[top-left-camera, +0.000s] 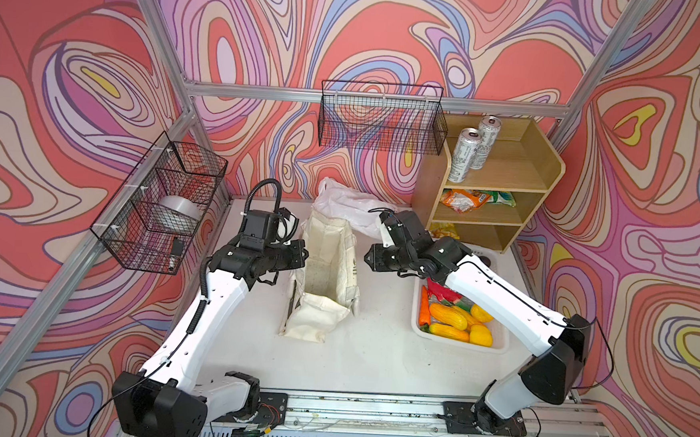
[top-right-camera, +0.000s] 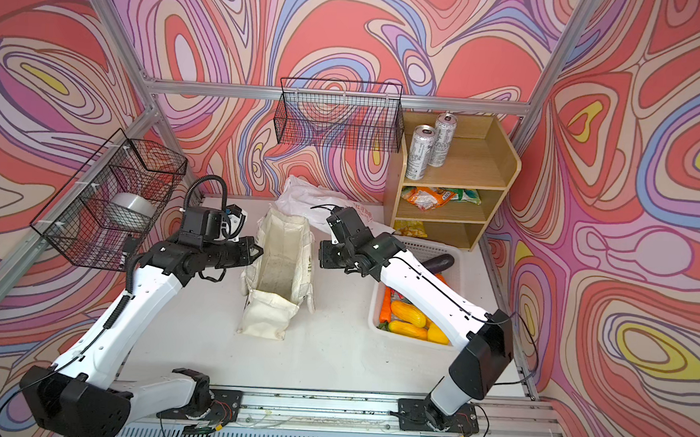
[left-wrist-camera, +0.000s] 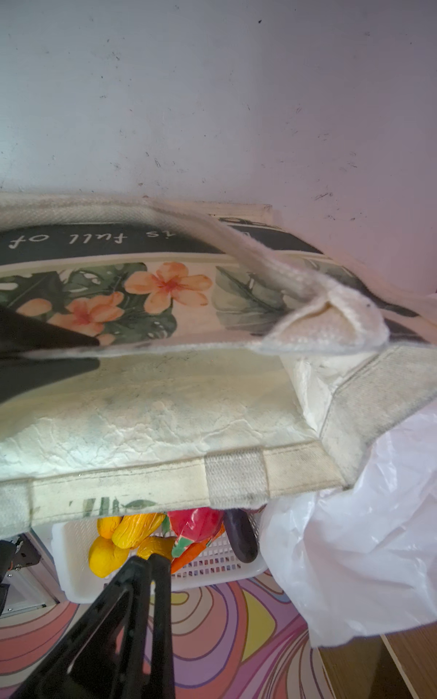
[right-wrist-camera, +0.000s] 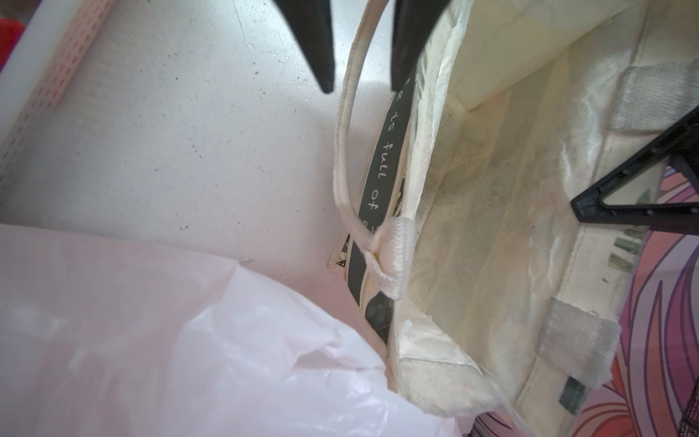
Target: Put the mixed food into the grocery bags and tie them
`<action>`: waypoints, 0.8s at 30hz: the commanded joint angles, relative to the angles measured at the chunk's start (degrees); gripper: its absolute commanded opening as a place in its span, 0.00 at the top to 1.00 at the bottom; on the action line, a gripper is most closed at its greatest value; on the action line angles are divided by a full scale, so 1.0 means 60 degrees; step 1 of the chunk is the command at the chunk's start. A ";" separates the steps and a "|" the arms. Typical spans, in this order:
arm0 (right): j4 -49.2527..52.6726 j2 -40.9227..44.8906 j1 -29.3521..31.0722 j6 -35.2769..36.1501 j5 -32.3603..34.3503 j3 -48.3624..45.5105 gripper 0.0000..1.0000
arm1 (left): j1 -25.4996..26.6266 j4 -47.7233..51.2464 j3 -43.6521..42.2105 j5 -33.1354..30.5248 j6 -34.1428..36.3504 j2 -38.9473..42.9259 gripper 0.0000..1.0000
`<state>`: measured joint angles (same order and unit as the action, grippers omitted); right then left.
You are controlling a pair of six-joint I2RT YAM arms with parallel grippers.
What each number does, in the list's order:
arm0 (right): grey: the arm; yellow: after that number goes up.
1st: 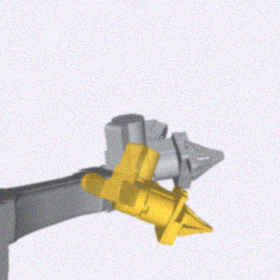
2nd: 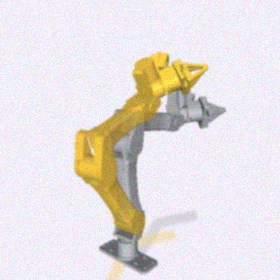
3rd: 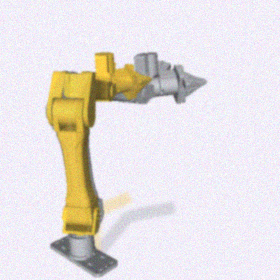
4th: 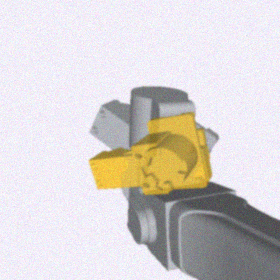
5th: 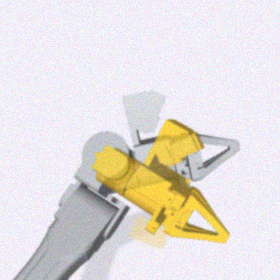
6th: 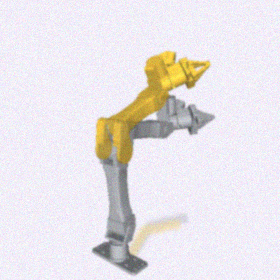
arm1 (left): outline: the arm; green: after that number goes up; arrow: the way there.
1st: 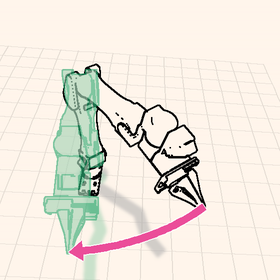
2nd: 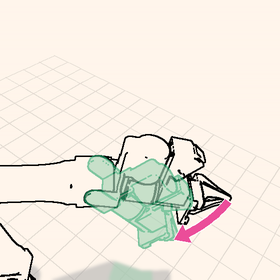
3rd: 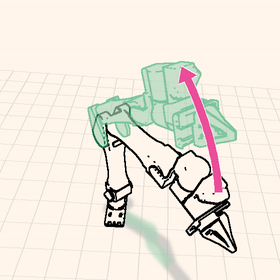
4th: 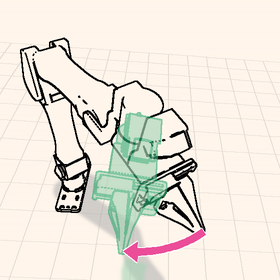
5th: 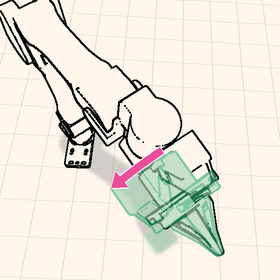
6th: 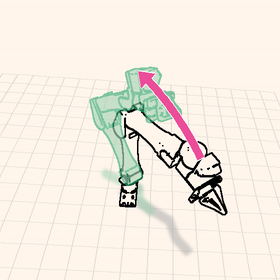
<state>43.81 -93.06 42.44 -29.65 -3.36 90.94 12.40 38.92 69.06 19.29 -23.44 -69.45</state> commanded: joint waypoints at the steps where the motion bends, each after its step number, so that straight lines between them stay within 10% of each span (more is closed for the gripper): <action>1: -0.0301 -0.0291 0.0003 -0.0018 -0.0465 0.0242 0.30 | 0.0057 -0.0639 -0.0120 0.0061 -0.0173 -0.0027 1.00; 9: -0.1409 -0.1666 0.0137 -0.0671 -0.1826 0.0501 0.32 | 0.0057 -0.0685 -0.0314 0.0022 -0.0106 0.0043 1.00; 15: -0.0117 -0.1918 0.0164 0.0151 -0.0223 0.1291 1.00 | 0.0057 -0.0581 -0.0317 -0.0425 -0.0056 0.0038 1.00; 24: 0.1263 -0.0472 -0.0953 0.0928 0.1392 0.0851 1.00 | 0.0056 -0.1269 -0.0565 0.0222 -0.0663 -0.0152 1.00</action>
<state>48.99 -98.37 37.41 -26.30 -0.32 96.38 12.82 33.85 66.46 18.94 -25.21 -69.65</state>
